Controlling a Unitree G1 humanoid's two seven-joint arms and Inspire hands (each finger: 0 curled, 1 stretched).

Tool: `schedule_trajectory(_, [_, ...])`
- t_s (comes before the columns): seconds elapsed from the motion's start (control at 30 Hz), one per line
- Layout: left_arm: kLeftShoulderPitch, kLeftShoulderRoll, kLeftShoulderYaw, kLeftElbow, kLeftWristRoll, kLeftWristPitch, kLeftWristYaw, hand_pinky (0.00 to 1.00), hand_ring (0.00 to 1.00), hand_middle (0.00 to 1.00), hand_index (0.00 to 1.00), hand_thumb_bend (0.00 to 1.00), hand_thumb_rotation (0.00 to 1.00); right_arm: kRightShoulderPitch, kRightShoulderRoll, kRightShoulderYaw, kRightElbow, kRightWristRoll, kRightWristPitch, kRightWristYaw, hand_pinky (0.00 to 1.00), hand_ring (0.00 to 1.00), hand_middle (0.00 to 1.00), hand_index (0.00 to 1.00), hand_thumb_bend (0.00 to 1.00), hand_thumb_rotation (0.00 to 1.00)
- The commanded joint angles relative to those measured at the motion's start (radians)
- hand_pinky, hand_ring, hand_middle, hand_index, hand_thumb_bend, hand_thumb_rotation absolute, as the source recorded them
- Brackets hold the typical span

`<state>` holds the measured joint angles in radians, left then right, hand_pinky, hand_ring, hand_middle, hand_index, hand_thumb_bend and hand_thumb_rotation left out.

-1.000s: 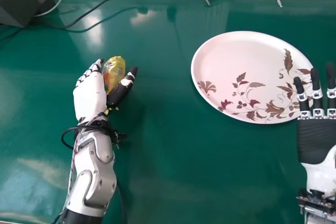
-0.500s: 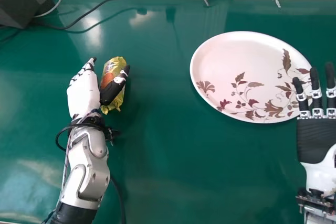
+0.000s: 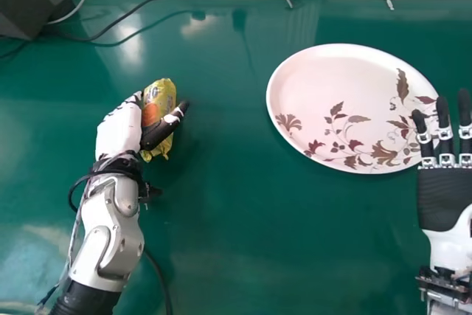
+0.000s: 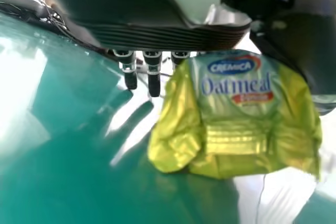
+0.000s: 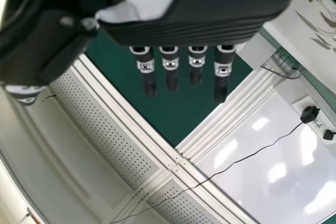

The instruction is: Pick up biscuit and place it in the plate

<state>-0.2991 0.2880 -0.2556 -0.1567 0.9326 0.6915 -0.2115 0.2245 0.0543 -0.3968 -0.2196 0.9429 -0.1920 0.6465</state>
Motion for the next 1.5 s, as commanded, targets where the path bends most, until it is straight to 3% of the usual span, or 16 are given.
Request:
schedule_trajectory(0.0, [-0.001,0.032,-0.027,-0.002,0.016,0.025,-0.076,1.0,0.99,1.0,0.98,1.0,0.55,0.02,0.021,0.005,0.002,0.011,0.004,0.004,0.77,1.0,0.98,0.91,1.0,0.23])
schedule_trajectory(0.2, [-0.068,0.082,-0.05,0.012,0.05,0.05,-0.197,1.0,1.0,1.0,0.99,1.0,0.59,0.012,0.032,0.014,0.017,0.003,-0.017,0.018,0.7,1.0,0.97,0.9,0.99,0.22])
schedule_trajectory(0.57, [-0.164,0.144,-0.109,0.092,0.109,0.111,-0.412,1.0,0.99,1.0,1.0,1.0,0.59,0.026,0.042,0.028,-0.001,-0.001,-0.038,0.005,0.66,0.98,0.95,0.81,0.94,0.2])
schedule_trajectory(0.8, [-0.171,0.199,-0.142,0.11,0.124,0.051,-0.484,1.0,0.97,1.0,0.98,1.0,0.56,0.032,0.044,0.033,-0.012,0.019,-0.028,-0.001,0.54,0.86,0.84,0.72,0.94,0.22])
schedule_trajectory(1.07, [-0.176,0.247,-0.153,0.092,0.138,-0.026,-0.564,1.0,0.99,1.0,0.98,1.0,0.56,0.039,0.042,0.036,-0.019,0.012,-0.036,-0.001,0.58,0.86,0.84,0.6,0.93,0.14])
schedule_trajectory(1.27, [-0.159,0.281,-0.146,0.07,0.123,-0.111,-0.565,1.0,0.99,1.0,1.0,1.0,0.58,0.043,0.042,0.037,-0.023,0.004,-0.047,-0.006,0.58,0.88,0.87,0.63,0.89,0.05])
schedule_trajectory(1.37, [-0.153,0.306,-0.144,0.044,0.122,-0.162,-0.572,1.0,0.98,1.0,0.99,1.0,0.57,0.047,0.041,0.042,-0.03,0.015,-0.044,-0.009,0.54,0.87,0.86,0.74,0.88,0.01])
schedule_trajectory(1.47, [-0.149,0.331,-0.146,0.03,0.127,-0.212,-0.579,1.0,0.98,1.0,0.99,1.0,0.56,0.05,0.042,0.046,-0.036,0.02,-0.043,-0.013,0.5,0.86,0.86,0.78,0.89,0.0])
